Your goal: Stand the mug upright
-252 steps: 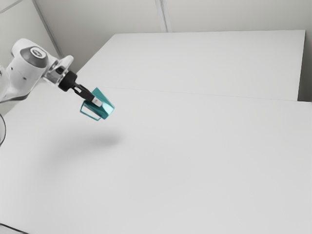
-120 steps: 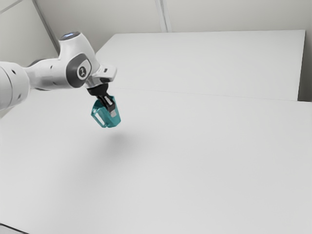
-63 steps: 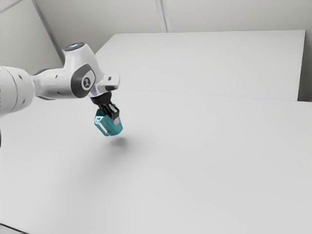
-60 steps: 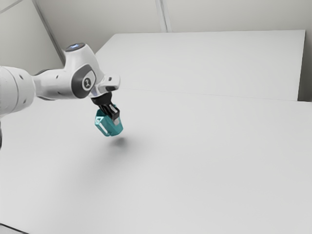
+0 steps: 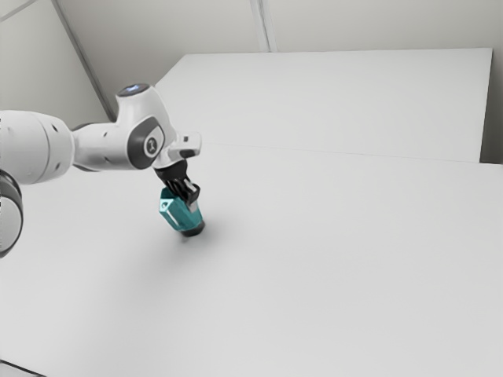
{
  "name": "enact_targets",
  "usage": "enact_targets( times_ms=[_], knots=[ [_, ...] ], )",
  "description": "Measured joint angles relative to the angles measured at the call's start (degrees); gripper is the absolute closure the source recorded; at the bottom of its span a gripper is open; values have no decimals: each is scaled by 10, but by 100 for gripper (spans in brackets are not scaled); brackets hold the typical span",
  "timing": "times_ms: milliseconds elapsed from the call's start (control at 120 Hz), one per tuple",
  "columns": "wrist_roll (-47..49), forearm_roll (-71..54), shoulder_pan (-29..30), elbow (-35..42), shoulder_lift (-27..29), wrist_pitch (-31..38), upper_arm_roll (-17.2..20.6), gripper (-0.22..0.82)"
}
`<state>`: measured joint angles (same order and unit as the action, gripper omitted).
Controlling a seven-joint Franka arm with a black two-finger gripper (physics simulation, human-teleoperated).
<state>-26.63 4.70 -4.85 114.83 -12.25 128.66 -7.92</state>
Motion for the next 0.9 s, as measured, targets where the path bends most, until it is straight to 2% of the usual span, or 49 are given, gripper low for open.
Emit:
enact_targets(
  times_ms=[458, 658, 900],
  knots=[
    [14, 6, 2, 0, -17, 13, 1, 78],
    [13, 11, 1, 0, -13, 14, 0, 69],
    [9, 11, -6, -2, 20, 11, 0, 60]
  ],
)
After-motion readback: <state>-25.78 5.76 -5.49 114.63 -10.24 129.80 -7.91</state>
